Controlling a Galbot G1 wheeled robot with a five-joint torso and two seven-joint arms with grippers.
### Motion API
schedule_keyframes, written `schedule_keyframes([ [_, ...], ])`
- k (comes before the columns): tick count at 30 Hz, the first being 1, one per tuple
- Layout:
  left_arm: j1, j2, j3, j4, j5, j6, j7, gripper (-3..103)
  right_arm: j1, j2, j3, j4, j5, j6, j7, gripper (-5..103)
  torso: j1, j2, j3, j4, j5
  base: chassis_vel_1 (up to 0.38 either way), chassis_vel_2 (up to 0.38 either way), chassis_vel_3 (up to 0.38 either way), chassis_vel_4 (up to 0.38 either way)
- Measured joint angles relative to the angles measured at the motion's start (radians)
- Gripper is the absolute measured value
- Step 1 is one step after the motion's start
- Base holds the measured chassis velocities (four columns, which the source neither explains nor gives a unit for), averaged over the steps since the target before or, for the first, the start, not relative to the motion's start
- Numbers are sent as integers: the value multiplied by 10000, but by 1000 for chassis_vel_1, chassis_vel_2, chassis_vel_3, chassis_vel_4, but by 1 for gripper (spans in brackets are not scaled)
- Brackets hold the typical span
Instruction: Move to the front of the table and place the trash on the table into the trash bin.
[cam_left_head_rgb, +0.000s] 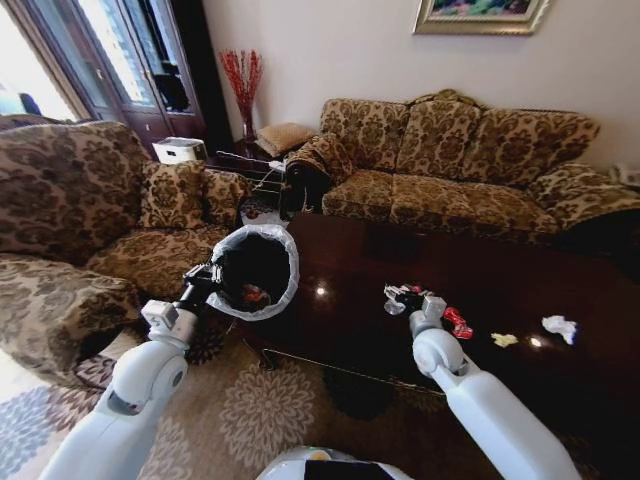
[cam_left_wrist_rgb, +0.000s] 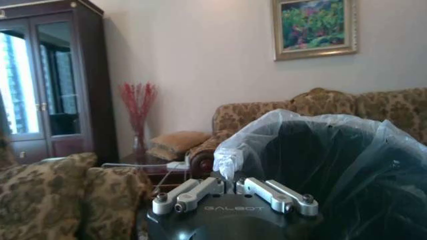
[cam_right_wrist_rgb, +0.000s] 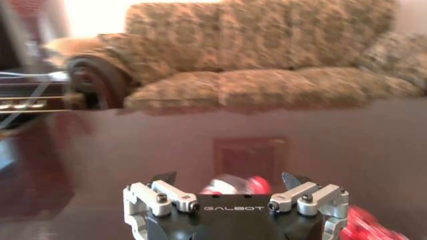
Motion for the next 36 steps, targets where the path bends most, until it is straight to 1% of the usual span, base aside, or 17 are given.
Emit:
schedule_keyframes([
  [1, 0, 0, 0, 0, 0, 0, 0, 4, 0, 0, 0, 0, 0, 0, 0, 100, 0, 0, 0, 0, 0, -93, -111, -104, -110],
  [6, 6, -69, 143, -35, -15, -167, 56, 4, 339, 612, -110, -895, 138, 314, -132, 100, 1, 0, 1, -9, 0, -89, -110, -94, -102],
  [7, 6, -69, 143, -35, -15, -167, 56, 4, 339, 612, -110, -895, 138, 314, -132, 100, 1, 0, 1, -9, 0, -71, -107, -70, -76],
  [8, 24, -77, 142, -41, -16, -192, 71, 4, 418, 705, -167, -1074, 131, 392, -286, 100, 1, 0, 0, -9, 1, -39, -75, -70, -35],
  [10, 69, -99, 101, -52, -17, -222, 94, 4, 621, 894, -289, -1514, -88, 696, -835, 100, 0, 0, 0, 1, 2, 0, 0, 0, 0],
  [12, 83, -104, 78, -53, -17, -228, 94, 4, 681, 933, -338, -1607, -173, 784, -970, 100, 0, 0, 0, 4, 2, 0, 0, 0, 0],
  [13, 99, -113, 42, -53, -16, -238, 93, 4, 814, 997, -468, -1737, -285, 913, -1210, 100, 0, 0, 0, 7, 1, 0, 0, 0, 0],
  [16, 121, -147, 10, -53, -10, -255, 92, 4, 1074, 1092, -744, -1828, -336, 984, -1459, 100, 1, 0, 0, 6, -2, 0, 0, 0, 0],
  [19, 142, -191, 4, -53, 7, -263, 93, 4, 1331, 1239, -1002, -1977, -340, 983, -1433, 100, 1, 0, 1, -1, -2, 0, 0, 0, 0],
  [22, 197, -213, 4, -74, 29, -265, 108, 4, 1783, 1682, -1304, -2492, -277, 796, -885, 100, 1, 0, 1, 0, 2, 0, 0, 0, 0],
  [26, 212, -191, -26, -76, 29, -266, 111, 4, 2014, 1965, -1350, -2932, -210, 698, -647, 100, 1, 0, 1, -1, 0, 0, 0, 0, 0],
  [28, 230, -176, -86, -63, 27, -273, 109, 4, 2357, 2283, -1335, -3529, -100, 681, -730, 100, 1, 0, 1, 0, 0, 0, 0, 0, 0],
  [29, 230, -176, -86, -63, 27, -273, 109, 4, 2357, 2283, -1335, -3529, -100, 681, -730, 100, 1, 0, 1, 0, 0, 0, 0, 0, 0],
  [31, 235, -169, -99, -11, 24, -289, 109, 4, 2659, 2512, -1325, -3946, -52, 680, -905, 100, 1, 0, 1, -1, 0, 0, 0, 0, 0],
  [34, 213, -164, -99, 25, 15, -290, 110, 4, 2928, 2710, -1362, -4275, 145, 669, -927, 100, 2, 0, 2, 0, 0, 0, 0, 0, 0],
  [35, 206, -164, -100, 28, 12, -292, 110, 4, 2971, 2744, -1374, -4329, 202, 650, -927, 103, 2, 0, 2, 0, 0, 0, 0, 0, 0],
  [36, 192, -167, -107, 36, 2, -297, 110, 4, 3023, 2797, -1405, -4424, 275, 613, -918, 100, 2, 0, 2, 0, 0, 0, 0, 0, 0],
])
